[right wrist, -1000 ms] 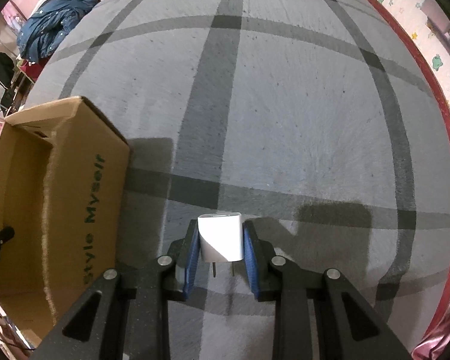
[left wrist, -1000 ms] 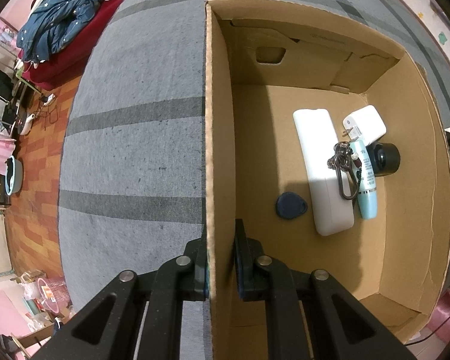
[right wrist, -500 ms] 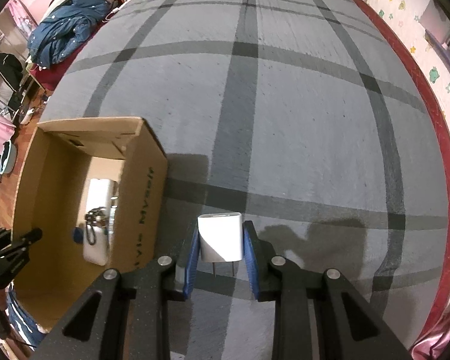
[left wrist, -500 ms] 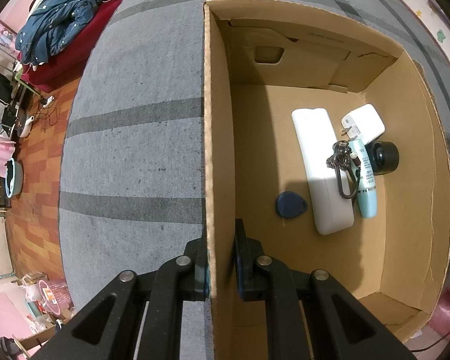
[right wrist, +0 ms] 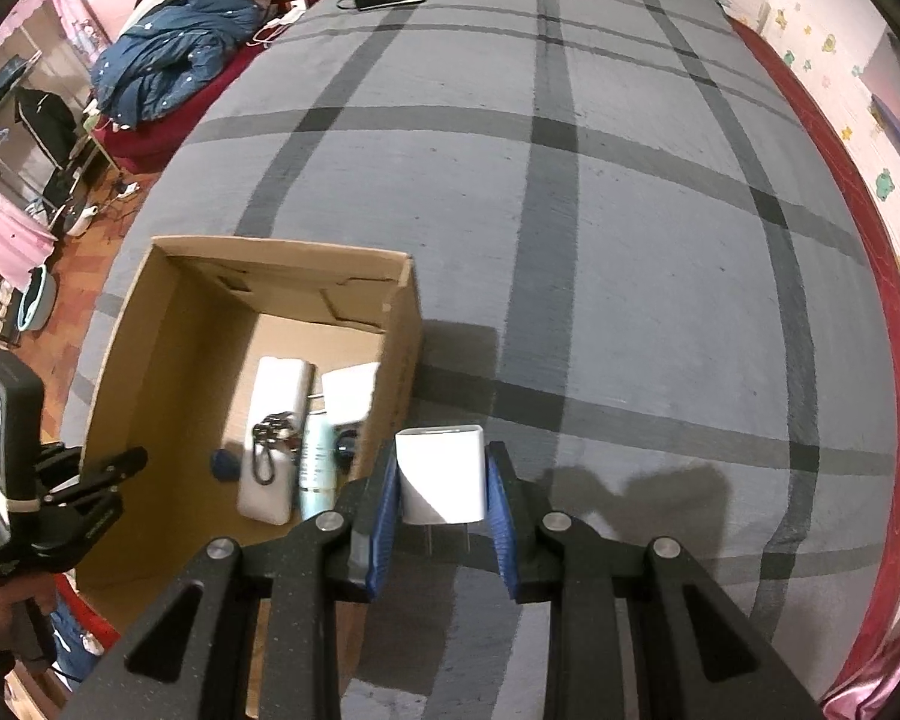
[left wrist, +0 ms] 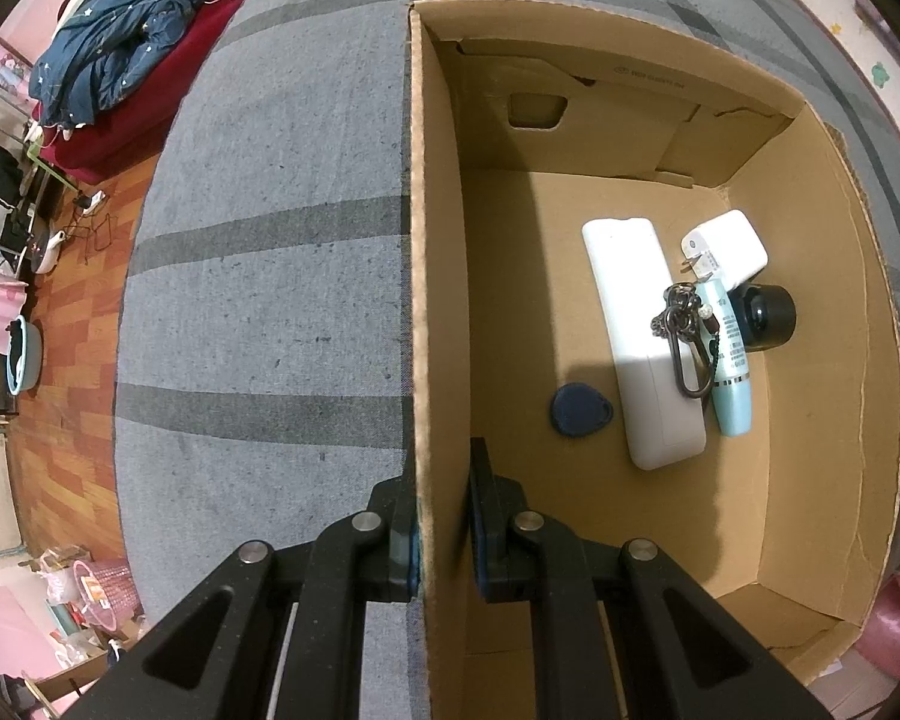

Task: Organize rigid objects
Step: 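Carry the white plug charger into the box with the right gripper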

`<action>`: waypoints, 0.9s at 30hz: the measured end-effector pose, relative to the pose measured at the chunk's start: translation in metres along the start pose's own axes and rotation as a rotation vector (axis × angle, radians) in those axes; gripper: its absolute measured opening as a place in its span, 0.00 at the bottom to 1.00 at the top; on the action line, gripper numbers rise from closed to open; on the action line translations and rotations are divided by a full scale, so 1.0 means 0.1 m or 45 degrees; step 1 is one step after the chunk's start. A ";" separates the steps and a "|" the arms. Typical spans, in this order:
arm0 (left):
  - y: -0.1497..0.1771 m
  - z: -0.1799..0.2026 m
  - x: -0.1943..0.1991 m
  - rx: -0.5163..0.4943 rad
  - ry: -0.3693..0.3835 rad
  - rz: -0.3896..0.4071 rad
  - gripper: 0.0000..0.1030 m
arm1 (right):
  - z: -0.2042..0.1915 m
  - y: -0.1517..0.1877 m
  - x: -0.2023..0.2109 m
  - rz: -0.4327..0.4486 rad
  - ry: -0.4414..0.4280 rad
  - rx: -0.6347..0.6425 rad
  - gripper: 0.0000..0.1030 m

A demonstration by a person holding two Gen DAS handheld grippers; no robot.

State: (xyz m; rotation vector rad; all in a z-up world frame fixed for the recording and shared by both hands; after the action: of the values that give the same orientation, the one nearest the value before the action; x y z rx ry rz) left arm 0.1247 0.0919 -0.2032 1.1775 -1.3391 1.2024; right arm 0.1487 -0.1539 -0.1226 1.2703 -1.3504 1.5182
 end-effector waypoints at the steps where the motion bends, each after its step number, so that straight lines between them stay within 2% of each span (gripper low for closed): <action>1: 0.00 0.00 0.00 -0.002 -0.001 0.002 0.12 | -0.03 -0.01 0.01 0.002 -0.005 0.005 0.28; 12: 0.00 -0.02 -0.02 0.008 0.012 0.000 0.12 | -0.49 -0.12 0.03 0.020 -0.068 0.083 0.28; 27: -0.01 -0.05 -0.04 0.028 0.031 0.004 0.12 | -0.98 -0.22 -0.21 -0.007 -0.139 0.168 0.28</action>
State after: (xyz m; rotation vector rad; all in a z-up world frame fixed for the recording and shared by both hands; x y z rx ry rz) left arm 0.1258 0.0974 -0.2072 1.1732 -1.3130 1.2332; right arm 0.1555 -0.0522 -0.1334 1.4563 -1.3326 1.5755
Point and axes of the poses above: each gripper's, at about its wrist camera, not at the fingertips, and x roughly against the way its jaws point, z to its right, y to its underside, the point moved 5 cm from there along -x, roughly the way its jaws point, and after that the axes turned 9 degrees about x, right-handed, at the moved point
